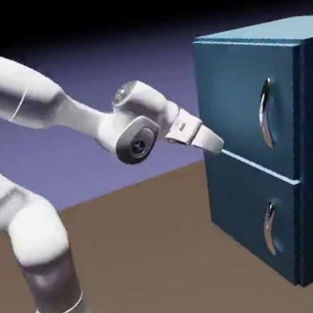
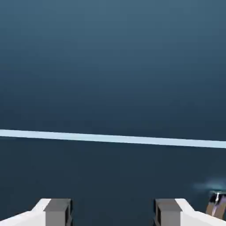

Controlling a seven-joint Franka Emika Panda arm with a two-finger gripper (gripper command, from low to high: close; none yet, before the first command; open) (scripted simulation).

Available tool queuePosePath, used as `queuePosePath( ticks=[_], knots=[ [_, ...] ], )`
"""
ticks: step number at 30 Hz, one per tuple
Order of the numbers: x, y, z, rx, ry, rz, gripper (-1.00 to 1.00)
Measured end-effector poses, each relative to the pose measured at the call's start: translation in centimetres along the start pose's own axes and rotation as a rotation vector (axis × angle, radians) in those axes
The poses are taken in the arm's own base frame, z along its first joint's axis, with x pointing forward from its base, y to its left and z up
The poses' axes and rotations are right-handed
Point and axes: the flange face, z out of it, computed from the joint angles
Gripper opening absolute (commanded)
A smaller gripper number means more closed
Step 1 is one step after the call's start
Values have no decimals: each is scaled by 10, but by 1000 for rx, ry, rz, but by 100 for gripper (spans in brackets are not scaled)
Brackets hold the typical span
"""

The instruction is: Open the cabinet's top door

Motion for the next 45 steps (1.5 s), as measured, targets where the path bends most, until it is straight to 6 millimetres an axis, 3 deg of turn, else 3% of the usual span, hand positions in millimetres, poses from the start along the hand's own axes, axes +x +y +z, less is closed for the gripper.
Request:
queuePosePath(
  ticks=[13, 26, 36, 45],
  knots=[
    [26, -30, -61, 73, 167, -721, 0],
    [49, -21, -105, 18, 388, -1376, 0],
    [67, 6, -114, -120, 555, -1828, 0],
    [81, 39, -100, -311, 678, -2200, 0]
  ],
)
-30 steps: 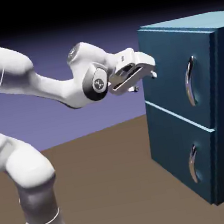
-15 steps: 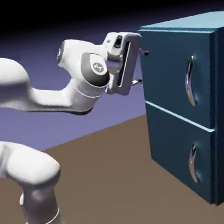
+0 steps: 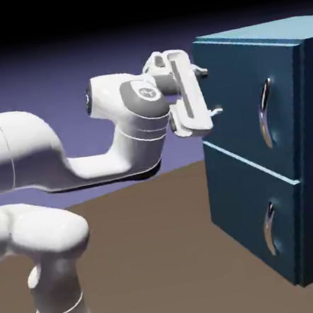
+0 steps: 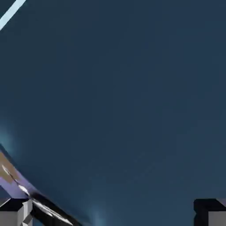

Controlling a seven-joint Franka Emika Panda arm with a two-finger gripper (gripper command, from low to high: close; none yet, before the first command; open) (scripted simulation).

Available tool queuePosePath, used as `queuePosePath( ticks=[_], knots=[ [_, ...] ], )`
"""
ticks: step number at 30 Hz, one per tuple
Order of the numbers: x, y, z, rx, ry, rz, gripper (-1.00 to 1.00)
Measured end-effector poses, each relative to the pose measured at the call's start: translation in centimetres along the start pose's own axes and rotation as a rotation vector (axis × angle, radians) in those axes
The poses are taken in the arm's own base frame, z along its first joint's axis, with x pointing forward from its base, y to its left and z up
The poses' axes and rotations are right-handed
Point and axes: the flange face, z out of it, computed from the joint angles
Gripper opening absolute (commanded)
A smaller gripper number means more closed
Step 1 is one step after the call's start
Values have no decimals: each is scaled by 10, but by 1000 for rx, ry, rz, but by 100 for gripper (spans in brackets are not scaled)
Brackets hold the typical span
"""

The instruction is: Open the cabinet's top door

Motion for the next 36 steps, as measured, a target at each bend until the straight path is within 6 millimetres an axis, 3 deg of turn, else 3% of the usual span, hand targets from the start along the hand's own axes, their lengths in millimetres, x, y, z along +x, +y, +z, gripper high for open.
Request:
queuePosePath(
  ticks=[8, 17, 19, 23, 24, 31, 36],
  knots=[
    [-30, -29, 18, -82, -16, -357, 0],
    [-55, -78, 52, -156, -50, -754, 0],
    [-55, -78, 53, -157, -50, -757, 0],
    [-56, -72, 94, -157, -50, -756, 0],
    [-55, -70, 102, -157, -50, -757, -100],
    [-53, -71, 96, -150, -68, -755, -100],
    [-40, -75, 71, -117, -142, -748, -100]
  ],
)
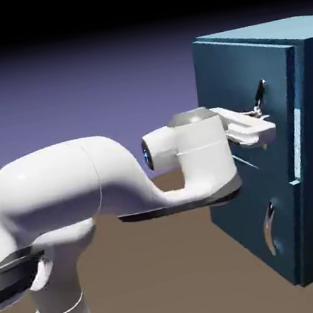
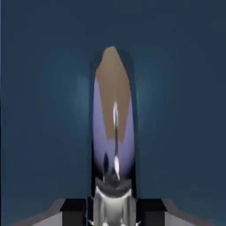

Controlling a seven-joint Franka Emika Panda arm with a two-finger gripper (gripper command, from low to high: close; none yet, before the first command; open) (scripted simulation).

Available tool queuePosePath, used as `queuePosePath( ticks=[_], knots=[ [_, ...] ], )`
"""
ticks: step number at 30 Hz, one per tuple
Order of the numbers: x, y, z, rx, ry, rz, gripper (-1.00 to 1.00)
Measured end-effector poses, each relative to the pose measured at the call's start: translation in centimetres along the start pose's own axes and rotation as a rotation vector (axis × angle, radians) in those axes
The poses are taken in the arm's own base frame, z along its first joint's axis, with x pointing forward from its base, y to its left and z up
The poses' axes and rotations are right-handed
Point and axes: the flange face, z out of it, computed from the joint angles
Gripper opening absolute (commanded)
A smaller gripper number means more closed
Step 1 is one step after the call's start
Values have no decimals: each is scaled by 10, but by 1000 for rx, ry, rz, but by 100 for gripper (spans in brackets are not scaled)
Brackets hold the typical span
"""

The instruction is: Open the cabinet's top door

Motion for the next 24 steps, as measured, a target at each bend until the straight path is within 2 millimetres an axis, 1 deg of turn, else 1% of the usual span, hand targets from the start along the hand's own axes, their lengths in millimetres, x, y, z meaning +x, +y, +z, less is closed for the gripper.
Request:
queuePosePath(
  ticks=[2, 6, 14, 19, 24],
  knots=[
    [3, 3, -11, 23, -23, 0, -100],
    [14, 14, -39, 87, -87, 0, -100],
    [43, 43, -95, 223, -223, -1, -100],
    [62, 62, -121, 297, -297, -1, -100],
    [80, 80, -142, 362, -362, -1, -100]
  ],
)
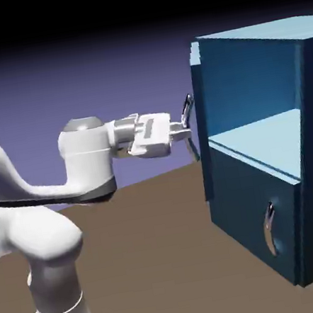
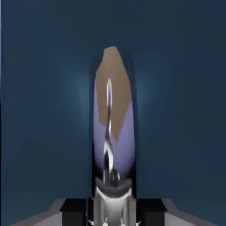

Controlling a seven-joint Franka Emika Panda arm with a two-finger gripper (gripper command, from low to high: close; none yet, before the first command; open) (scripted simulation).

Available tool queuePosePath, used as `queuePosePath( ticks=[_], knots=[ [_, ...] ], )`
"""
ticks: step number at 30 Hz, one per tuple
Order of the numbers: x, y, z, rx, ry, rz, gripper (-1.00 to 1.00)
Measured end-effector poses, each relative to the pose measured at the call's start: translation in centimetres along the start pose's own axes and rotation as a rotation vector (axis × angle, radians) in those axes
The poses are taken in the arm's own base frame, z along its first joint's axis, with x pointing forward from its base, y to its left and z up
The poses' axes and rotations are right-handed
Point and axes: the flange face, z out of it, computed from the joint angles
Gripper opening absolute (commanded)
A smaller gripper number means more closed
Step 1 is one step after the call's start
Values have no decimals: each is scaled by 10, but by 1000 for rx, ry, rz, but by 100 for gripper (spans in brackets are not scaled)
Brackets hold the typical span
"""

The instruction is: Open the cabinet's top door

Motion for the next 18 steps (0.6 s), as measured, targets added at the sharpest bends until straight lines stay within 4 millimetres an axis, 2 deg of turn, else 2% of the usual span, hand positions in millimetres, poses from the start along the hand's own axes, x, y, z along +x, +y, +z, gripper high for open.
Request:
queuePosePath(
  ticks=[11, 18],
  knots=[
    [23, 23, -59, 133, -133, 0, -100],
    [45, 45, -98, 231, -231, 0, -100]
  ],
)
